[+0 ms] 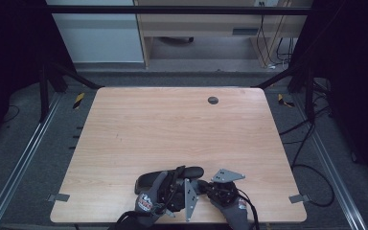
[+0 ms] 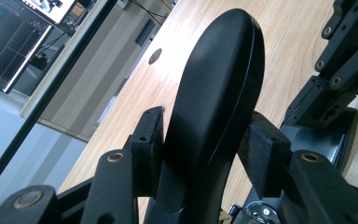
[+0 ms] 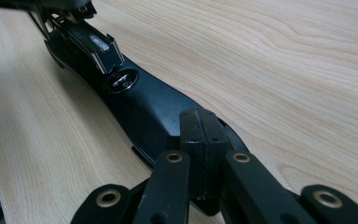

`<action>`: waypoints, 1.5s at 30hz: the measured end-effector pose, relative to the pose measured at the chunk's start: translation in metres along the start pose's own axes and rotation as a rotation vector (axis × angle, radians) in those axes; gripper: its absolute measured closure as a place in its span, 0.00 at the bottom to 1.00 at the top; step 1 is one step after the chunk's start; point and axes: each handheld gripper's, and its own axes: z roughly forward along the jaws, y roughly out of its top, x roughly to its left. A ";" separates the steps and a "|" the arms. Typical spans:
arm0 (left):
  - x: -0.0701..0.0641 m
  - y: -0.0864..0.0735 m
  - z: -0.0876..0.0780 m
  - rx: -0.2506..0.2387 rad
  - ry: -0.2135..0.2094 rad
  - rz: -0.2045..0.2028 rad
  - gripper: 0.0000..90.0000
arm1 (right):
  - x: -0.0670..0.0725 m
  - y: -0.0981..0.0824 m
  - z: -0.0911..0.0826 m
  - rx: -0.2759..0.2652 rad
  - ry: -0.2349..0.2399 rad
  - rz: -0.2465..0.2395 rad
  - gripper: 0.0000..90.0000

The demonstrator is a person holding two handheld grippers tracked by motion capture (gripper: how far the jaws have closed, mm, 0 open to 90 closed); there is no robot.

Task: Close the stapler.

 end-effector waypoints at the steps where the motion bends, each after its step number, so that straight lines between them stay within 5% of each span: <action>1: -0.001 0.000 0.001 0.002 -0.001 0.002 0.58 | 0.000 0.000 0.000 -0.001 0.000 0.001 1.00; 24: -0.015 -0.001 0.011 0.033 -0.042 0.046 0.54 | -0.013 -0.003 -0.011 -0.018 -0.058 0.022 1.00; 38: -0.009 0.002 0.006 0.012 -0.087 0.006 0.41 | -0.021 -0.004 -0.016 -0.039 -0.097 0.040 0.86; 45: -0.003 0.003 -0.002 -0.017 -0.148 -0.031 0.40 | -0.022 -0.004 -0.018 -0.051 -0.105 0.049 0.83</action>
